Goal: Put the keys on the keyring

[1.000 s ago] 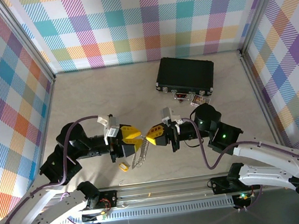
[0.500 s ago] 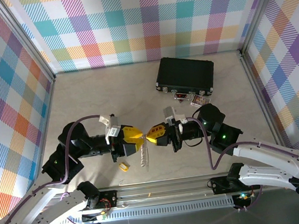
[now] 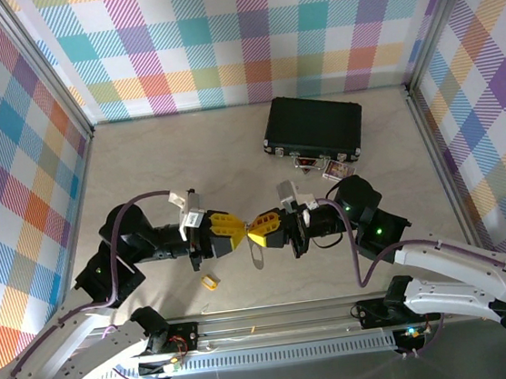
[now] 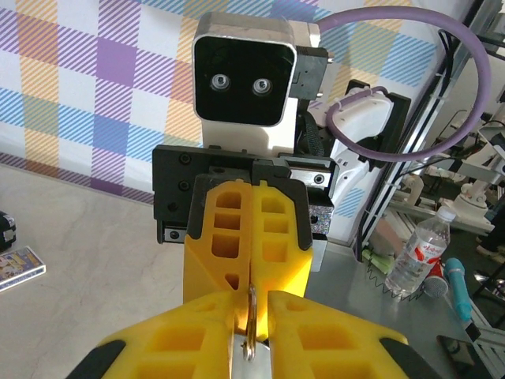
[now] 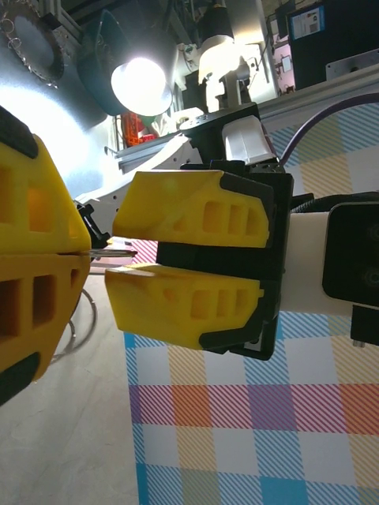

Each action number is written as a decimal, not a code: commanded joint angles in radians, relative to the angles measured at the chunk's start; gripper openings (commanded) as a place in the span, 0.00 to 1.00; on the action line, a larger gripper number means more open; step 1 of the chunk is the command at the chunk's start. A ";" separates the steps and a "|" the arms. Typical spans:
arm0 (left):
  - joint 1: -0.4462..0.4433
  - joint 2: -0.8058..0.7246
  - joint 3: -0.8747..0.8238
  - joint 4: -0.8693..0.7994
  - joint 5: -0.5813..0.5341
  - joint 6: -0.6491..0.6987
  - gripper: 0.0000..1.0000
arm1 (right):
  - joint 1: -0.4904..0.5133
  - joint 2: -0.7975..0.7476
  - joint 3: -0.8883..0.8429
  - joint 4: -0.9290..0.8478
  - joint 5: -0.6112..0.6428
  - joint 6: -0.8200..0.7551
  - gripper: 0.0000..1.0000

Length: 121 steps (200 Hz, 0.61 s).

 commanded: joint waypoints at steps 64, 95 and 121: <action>-0.010 0.005 -0.025 0.078 0.049 -0.025 0.21 | 0.003 -0.038 -0.021 0.085 -0.010 0.012 0.00; -0.009 0.001 -0.031 0.085 0.059 -0.028 0.16 | 0.002 -0.030 -0.016 0.088 -0.007 0.015 0.00; -0.009 0.006 -0.032 0.095 0.074 -0.032 0.05 | 0.003 -0.019 -0.011 0.092 -0.005 0.015 0.00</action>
